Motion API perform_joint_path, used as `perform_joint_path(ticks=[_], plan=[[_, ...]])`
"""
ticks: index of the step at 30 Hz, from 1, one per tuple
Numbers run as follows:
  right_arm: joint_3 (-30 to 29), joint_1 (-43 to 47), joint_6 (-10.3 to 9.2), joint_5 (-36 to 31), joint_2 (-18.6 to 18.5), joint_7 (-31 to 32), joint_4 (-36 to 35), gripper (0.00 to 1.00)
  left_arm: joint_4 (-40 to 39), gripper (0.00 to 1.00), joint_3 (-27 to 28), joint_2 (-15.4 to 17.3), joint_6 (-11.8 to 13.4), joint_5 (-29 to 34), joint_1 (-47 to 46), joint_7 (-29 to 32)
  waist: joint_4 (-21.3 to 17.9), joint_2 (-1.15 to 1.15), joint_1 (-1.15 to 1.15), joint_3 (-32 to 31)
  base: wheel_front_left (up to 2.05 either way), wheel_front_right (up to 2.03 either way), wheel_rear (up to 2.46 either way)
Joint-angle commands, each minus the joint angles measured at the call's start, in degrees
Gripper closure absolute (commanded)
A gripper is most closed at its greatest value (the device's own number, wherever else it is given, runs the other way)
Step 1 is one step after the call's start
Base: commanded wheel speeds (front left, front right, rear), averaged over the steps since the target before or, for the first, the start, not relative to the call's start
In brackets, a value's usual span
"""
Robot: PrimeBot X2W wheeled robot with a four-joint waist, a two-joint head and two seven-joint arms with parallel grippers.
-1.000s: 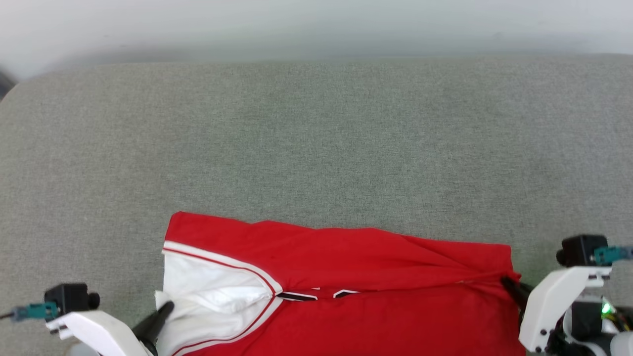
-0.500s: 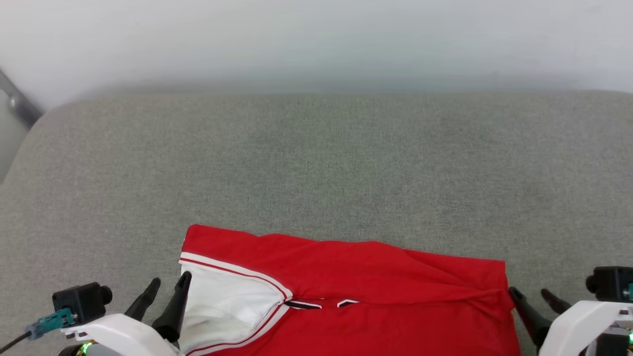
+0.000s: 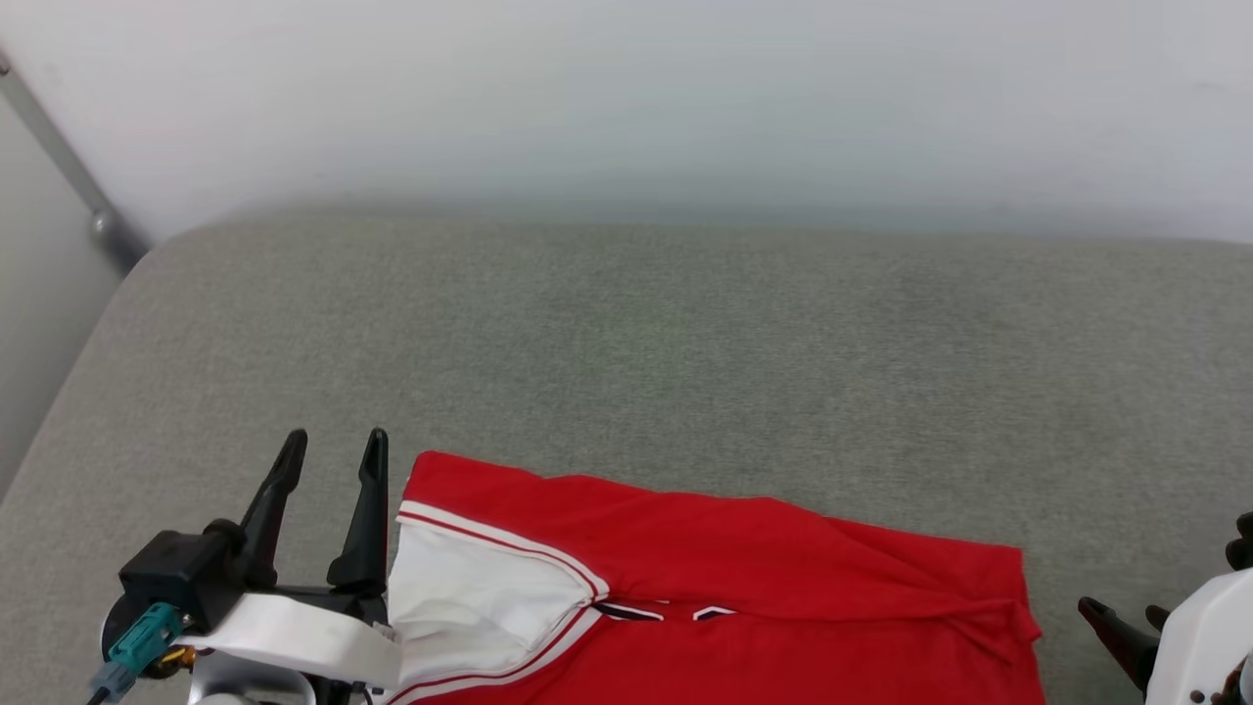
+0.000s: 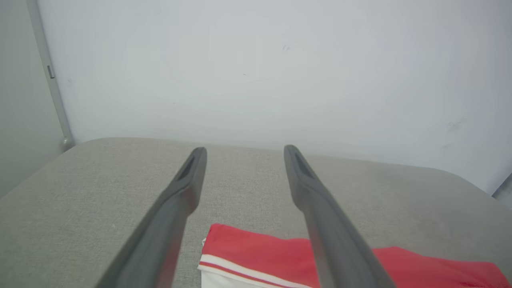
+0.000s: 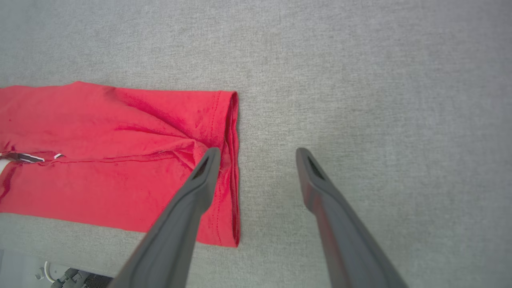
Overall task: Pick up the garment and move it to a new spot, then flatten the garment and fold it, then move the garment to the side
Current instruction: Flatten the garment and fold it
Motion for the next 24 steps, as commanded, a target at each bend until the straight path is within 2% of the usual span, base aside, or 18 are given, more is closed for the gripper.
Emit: perform_joint_path(ticks=[1, 9, 16, 18, 19, 20, 24], plan=[[-0.09, -1.02, -0.02, 0.33, 0.0, 0.54, 0.44, 0.0, -0.41, 0.0, 0.15, -0.12, 0.35, 1.2, -0.93, -0.31, 1.04, 0.0, 0.01, 0.71, 0.0, 0.0, 0.0], [0.0, -3.58, -0.02, 0.48, 2.67, 3.79, 4.24, 0.0, -1.26, 0.0, 0.69, -1.62, -1.64, 6.23, -3.91, -0.95, 4.73, 0.0, 0.01, 5.57, 0.0, 0.0, 0.0], [2.18, -3.77, -0.02, 1.54, 5.63, 5.36, 9.97, 0.0, -0.5, 0.0, 1.08, -2.81, -3.16, 7.94, -5.19, -1.05, 5.5, 0.0, 0.01, 7.92, 0.0, 0.0, 0.0], [3.17, -3.64, -0.02, 2.45, 6.27, 5.58, 11.64, 0.64, -0.13, 0.0, 1.34, -2.89, -3.44, 8.2, -5.25, -1.06, 5.37, 0.0, 0.01, 7.94, 0.0, 0.0, 0.0], [3.66, -3.8, -0.01, 2.83, 6.38, 5.38, 12.15, 0.89, -0.06, 0.0, 1.48, -3.06, -3.43, 8.31, -5.25, -1.07, 5.21, 0.0, 0.01, 7.92, 0.0, 0.0, 0.0], [3.93, -3.95, -0.01, 3.2, 6.37, 5.26, 12.59, 1.0, -0.01, 0.0, 1.58, -3.22, -3.51, 8.47, -5.34, -1.07, 5.06, 0.0, 0.01, 7.86, 0.0, 0.0, 0.0], [4.65, -5.02, -0.02, 4.14, 4.82, 4.47, 13.04, 1.0, 0.73, 0.0, 1.35, -3.03, -3.92, 9.05, -5.26, -1.07, 4.38, 0.0, 0.01, 7.29, 0.0, 0.0, 0.0]])
